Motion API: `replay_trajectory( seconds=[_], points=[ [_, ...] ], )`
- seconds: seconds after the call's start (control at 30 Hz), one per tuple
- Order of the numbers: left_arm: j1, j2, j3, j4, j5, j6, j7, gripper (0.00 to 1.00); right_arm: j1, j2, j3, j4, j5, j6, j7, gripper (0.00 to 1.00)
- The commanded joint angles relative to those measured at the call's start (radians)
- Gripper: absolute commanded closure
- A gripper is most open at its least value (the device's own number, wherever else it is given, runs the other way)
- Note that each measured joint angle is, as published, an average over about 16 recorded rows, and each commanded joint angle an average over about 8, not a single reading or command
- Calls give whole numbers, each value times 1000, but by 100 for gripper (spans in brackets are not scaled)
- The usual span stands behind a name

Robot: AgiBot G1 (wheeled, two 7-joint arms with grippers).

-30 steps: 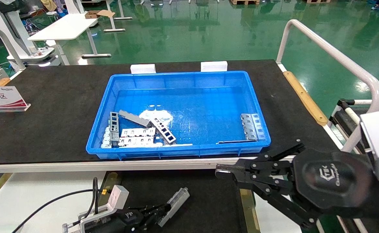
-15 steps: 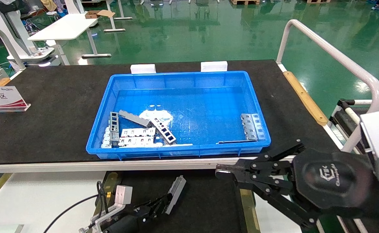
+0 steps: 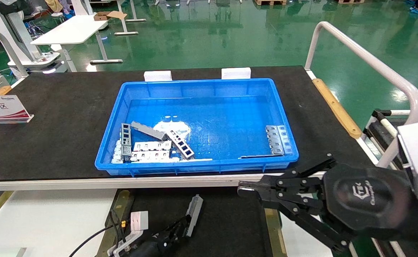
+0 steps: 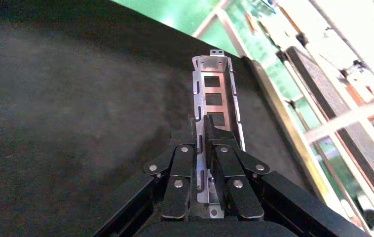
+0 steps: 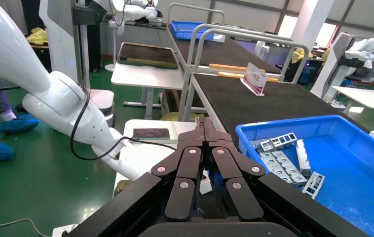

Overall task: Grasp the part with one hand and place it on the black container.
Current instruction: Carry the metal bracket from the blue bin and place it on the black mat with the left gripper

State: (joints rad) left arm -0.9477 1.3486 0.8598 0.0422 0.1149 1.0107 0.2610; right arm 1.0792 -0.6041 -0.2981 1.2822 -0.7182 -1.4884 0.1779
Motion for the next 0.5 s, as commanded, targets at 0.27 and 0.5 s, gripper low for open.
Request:
replay_trajectory(
  seconds=[0.27,0.5],
  points=[
    [35,3,-26,-98,-37,-126,-11,100,0,0,0,0,0,0,0,100],
    [75,-1,-41,-208,-71,-236,-11,100,0,0,-1,0,1,0,0,100]
  ],
)
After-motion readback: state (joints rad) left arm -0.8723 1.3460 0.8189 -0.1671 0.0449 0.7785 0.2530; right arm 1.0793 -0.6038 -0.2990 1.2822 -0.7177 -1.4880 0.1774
